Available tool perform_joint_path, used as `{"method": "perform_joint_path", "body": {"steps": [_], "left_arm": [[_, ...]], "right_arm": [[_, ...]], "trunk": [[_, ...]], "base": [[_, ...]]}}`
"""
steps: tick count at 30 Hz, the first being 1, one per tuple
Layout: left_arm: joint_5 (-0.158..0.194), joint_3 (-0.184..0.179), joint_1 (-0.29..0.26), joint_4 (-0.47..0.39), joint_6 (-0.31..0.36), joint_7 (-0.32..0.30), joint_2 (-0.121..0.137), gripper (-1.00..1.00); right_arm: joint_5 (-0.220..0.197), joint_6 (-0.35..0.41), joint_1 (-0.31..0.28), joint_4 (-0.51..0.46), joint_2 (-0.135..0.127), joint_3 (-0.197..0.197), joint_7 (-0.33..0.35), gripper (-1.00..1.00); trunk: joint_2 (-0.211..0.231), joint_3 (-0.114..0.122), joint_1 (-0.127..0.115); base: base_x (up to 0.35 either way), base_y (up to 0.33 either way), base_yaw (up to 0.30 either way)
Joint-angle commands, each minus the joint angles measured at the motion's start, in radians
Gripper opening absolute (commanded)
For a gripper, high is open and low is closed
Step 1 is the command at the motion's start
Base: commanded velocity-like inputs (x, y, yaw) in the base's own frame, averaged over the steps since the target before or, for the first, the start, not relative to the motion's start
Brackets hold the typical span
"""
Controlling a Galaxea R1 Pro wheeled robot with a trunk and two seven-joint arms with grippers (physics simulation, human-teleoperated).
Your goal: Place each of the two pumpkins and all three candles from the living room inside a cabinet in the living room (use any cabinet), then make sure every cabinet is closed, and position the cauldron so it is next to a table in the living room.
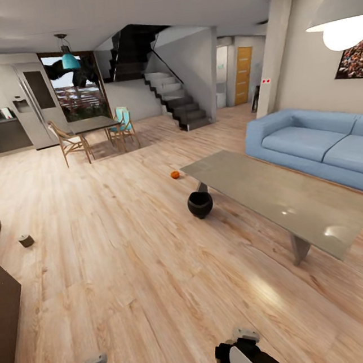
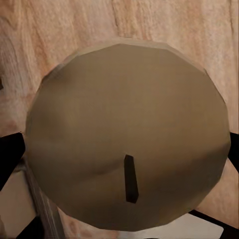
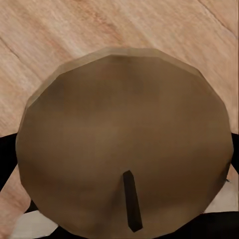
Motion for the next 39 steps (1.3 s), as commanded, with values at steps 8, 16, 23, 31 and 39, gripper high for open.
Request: {"method": "perform_joint_path", "body": {"steps": [8,16,23,31,39], "left_arm": [[0.001,-0.001,0.000,0.028,-0.037,0.000,0.002,-1.00],[0.001,-0.003,0.000,0.034,-0.079,-0.008,-0.001,-1.00],[0.002,-0.003,0.000,0.046,-0.083,-0.012,-0.003,-1.00],[0.003,-0.003,0.000,0.064,-0.098,-0.013,-0.003,-1.00],[0.003,-0.001,0.000,0.065,-0.099,-0.013,-0.002,-1.00]], "right_arm": [[0.077,-0.108,0.000,0.110,0.009,0.000,0.079,-1.00],[0.082,-0.117,0.000,0.121,0.013,0.000,0.081,-1.00],[0.082,-0.117,0.000,0.122,0.014,-0.001,0.081,-1.00],[0.088,-0.123,0.000,0.136,0.015,0.001,0.081,-1.00],[0.105,-0.192,0.000,0.217,0.021,0.095,0.081,-1.00]], "trunk": [[0.042,0.020,-0.023],[0.042,0.026,-0.023],[0.042,0.034,-0.023],[0.042,0.035,-0.023],[0.042,0.035,-0.023]], "base": [[0.000,0.000,0.291],[0.149,0.000,0.268],[0.086,0.000,0.219],[0.301,0.000,0.033],[0.328,0.036,0.001]]}}
